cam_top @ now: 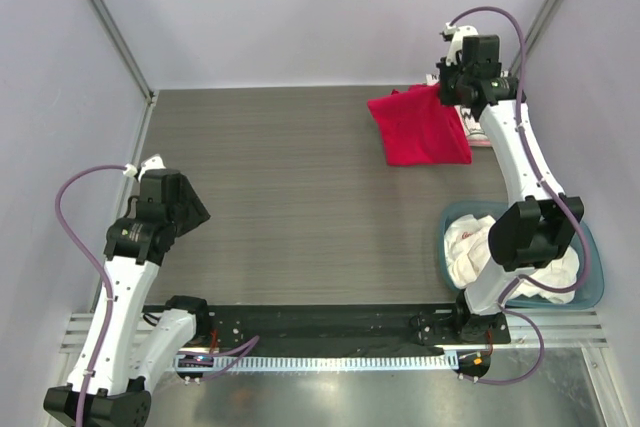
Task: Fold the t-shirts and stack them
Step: Neatly place the folded tshirt to the corner
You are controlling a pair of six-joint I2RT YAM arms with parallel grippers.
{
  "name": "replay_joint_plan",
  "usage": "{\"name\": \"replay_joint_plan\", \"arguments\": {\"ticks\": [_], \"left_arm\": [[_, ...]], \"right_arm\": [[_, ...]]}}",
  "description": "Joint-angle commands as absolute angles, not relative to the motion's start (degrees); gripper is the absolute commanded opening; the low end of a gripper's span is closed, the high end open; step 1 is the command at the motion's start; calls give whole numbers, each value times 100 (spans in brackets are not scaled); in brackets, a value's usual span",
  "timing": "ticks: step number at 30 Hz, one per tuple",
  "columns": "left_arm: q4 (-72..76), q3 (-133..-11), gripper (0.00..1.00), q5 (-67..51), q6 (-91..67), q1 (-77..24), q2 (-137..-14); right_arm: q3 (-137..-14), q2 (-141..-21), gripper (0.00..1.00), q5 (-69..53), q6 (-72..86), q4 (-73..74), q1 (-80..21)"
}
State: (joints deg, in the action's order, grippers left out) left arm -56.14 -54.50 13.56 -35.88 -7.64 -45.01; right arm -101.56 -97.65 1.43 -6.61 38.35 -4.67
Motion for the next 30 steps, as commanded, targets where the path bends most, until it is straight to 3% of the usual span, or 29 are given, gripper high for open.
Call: {"name": "replay_joint_plan", "arguments": {"ticks": [1, 18, 30], "left_arm": [[-5458, -5432, 53, 1503, -3656, -756, -4482], [-5493, -5502, 53, 1503, -3630, -756, -4720], [-5511, -5555, 51, 1679, -3551, -756, -4852]], "right_arm": [[-10678, -9343, 1, -123, -782, 3454, -370], [-11671, -9404, 1, -404, -712, 3726, -97], [-11672, -9316, 1, -369, -598, 3867, 167]]}}
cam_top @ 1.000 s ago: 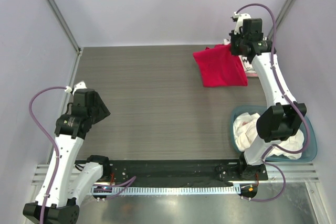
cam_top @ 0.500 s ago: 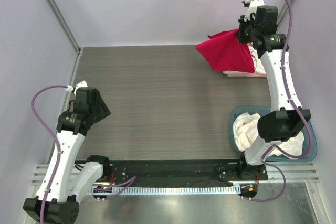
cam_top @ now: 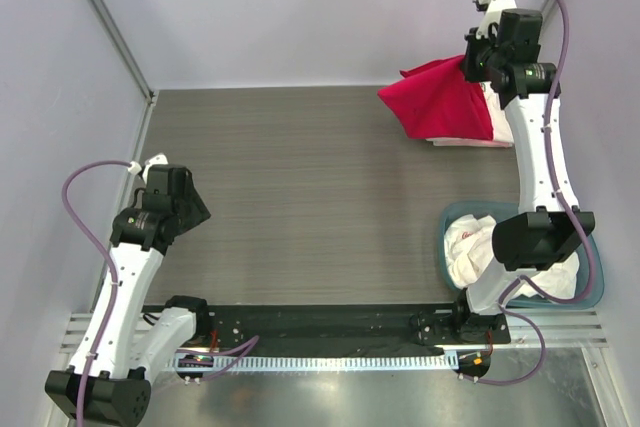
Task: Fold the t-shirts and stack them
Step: Neatly place the folded tshirt to the corner
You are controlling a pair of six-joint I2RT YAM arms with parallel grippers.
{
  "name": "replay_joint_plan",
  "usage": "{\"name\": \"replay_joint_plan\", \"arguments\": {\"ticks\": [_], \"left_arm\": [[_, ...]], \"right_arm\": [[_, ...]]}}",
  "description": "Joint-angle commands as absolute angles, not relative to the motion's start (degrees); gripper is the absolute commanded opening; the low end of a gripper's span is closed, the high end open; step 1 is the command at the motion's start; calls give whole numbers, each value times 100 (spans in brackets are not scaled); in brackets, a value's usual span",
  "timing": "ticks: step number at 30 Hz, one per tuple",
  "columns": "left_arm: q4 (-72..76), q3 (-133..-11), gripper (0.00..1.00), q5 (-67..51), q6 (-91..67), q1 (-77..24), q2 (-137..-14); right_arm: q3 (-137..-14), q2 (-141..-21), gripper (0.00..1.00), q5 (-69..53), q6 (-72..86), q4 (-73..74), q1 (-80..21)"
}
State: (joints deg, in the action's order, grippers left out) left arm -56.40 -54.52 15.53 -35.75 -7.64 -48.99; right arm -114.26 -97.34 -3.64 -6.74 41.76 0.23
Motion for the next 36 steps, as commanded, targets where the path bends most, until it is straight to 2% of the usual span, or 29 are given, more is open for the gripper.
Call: {"name": "replay_joint_plan", "arguments": {"ticks": [1, 16, 27, 36], "left_arm": [[-5493, -5529, 51, 1687, -3551, -765, -4843], [-5440, -5476, 50, 1714, -3568, -765, -4860], [-5449, -5484, 50, 1705, -3568, -765, -4966], [-5440, -5476, 49, 1696, -3568, -765, -4957]], "right_arm": [[-11681, -9308, 1, -369, -580, 3876, 193], [-11900, -9589, 1, -369, -527, 3858, 439], [-12111, -10327, 1, -466, -615, 3806, 747], [-12902, -11021, 1, -624, -536, 3779, 1116]]}}
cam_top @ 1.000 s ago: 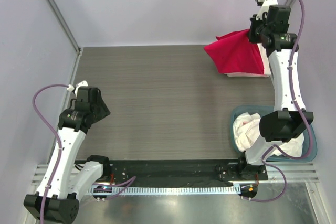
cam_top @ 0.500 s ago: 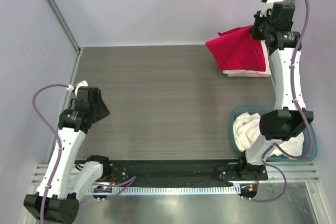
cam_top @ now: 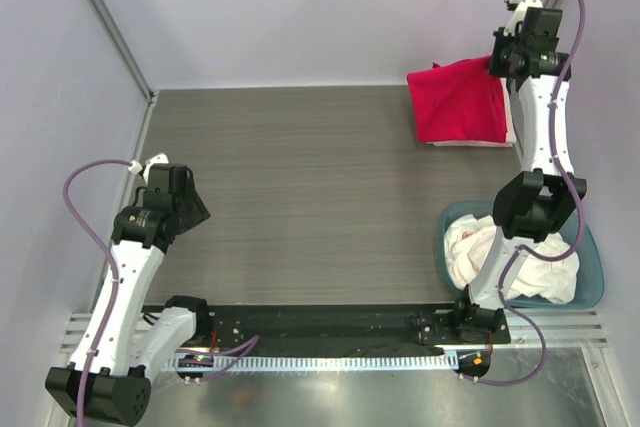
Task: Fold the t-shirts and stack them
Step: Neatly place the folded tshirt to the corner
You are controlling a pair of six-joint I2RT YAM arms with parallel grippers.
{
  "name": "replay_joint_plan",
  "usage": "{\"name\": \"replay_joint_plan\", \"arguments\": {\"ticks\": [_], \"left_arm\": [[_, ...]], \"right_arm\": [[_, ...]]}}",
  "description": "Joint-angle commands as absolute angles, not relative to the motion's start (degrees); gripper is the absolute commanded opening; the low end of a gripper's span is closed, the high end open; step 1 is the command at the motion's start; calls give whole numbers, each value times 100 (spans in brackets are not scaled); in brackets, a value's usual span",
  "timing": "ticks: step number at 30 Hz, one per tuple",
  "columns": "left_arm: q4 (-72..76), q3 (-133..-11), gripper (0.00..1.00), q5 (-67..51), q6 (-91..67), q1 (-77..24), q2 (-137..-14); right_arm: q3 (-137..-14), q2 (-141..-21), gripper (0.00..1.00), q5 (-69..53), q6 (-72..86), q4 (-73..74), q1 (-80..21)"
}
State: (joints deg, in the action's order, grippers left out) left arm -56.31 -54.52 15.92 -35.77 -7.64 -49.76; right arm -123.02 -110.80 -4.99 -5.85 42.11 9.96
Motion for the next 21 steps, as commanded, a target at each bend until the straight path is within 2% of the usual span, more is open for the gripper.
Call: {"name": "replay_joint_plan", "arguments": {"ticks": [1, 11, 21], "left_arm": [[-5432, -5476, 49, 1696, -3568, -756, -4974], [-5440, -5475, 49, 1714, -3577, -765, -5071], [-5502, -5502, 48, 1784, -3612, -765, -5221]], "right_arm": [[-12989, -11152, 1, -624, -545, 3779, 1142], [-13746, -11917, 1, -598, -589, 3683, 1213], [-13544, -12146, 1, -317, -528, 3454, 1274]]}}
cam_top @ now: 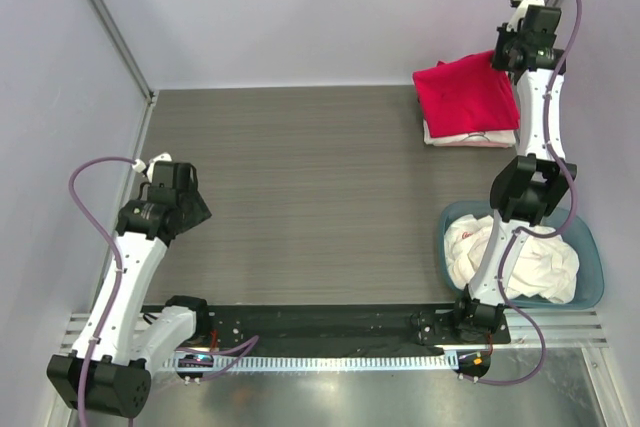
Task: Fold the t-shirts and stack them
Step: Neatly place the folded tshirt to the corner, then reset both grippers
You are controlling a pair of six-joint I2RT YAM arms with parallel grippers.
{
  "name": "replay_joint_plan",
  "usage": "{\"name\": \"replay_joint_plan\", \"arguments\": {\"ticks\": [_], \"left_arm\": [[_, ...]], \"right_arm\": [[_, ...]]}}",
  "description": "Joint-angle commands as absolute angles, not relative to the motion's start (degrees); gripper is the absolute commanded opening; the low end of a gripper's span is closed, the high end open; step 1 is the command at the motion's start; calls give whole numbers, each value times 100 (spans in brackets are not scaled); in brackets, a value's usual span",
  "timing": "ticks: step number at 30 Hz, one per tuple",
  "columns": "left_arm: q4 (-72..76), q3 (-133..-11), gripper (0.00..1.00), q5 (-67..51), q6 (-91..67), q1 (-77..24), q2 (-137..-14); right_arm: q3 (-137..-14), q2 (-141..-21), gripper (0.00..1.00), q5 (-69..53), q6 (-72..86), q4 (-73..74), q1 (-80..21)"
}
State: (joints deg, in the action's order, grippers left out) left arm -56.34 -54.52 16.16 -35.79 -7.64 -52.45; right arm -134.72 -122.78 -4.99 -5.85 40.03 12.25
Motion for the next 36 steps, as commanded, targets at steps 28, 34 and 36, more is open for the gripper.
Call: {"name": "replay_joint_plan", "arguments": {"ticks": [28, 34, 36], "left_arm": [[-5563, -5511, 48, 1890, -3683, -782, -5291], [-5511, -5493, 49, 1846, -3656, -773, -5168], [-5519, -5502, 49, 1828, -3639, -782, -5177]], "right_arm": [[-14054, -12719, 100, 1248, 1335, 2707, 1661], [-13396, -11490, 100, 837, 1896, 2654, 1652], [-12650, -10728, 100, 564, 2126, 2619, 1652]]}}
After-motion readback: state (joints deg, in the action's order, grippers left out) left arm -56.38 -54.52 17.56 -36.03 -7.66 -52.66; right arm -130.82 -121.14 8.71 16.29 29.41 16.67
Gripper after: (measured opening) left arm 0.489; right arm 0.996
